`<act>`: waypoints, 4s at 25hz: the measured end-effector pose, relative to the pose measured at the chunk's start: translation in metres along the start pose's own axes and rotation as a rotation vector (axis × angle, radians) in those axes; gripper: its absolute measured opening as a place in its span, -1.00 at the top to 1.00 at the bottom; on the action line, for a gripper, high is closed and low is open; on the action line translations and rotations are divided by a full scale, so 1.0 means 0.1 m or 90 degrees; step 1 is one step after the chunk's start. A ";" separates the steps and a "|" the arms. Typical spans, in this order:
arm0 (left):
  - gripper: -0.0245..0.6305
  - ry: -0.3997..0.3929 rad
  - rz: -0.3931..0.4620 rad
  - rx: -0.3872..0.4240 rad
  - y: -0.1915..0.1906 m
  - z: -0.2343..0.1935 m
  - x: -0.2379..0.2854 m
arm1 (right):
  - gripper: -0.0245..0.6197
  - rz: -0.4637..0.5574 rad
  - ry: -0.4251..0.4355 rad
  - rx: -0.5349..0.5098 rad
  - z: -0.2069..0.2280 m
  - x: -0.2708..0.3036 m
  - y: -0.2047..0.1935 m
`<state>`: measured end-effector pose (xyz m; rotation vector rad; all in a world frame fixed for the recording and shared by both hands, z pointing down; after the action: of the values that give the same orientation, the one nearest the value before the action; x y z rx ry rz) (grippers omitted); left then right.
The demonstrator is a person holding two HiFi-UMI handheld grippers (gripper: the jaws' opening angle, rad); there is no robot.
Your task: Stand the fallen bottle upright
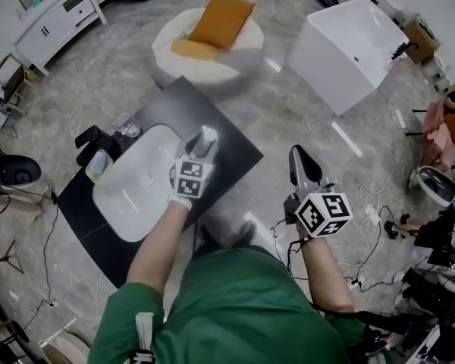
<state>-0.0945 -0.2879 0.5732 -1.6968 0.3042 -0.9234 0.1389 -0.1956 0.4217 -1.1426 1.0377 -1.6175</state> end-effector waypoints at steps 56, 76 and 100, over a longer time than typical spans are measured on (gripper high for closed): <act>0.93 0.110 0.287 0.043 2.13 0.65 -2.16 | 0.91 0.195 0.063 -0.105 -0.49 -0.66 0.99; 0.93 0.113 0.293 0.015 2.07 0.49 -2.16 | 0.91 0.195 0.077 -0.111 -0.56 -0.60 1.02; 0.93 0.104 0.287 0.000 2.05 0.19 -2.00 | 0.91 0.189 0.074 -0.126 -0.65 -0.30 1.02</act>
<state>-0.1615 -0.2198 0.3023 -1.4676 0.7614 -0.7216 0.1011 -0.1852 0.3033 -0.9742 1.3977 -1.3811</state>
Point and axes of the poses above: the fingertips, and each gripper's own axes: x forward along the fingers, z to its right, y out of its top, the point moved 5 cm from there along -x, backward along the fingers, and after that the axes turned 11 degrees about -y, right-handed, at the moved point
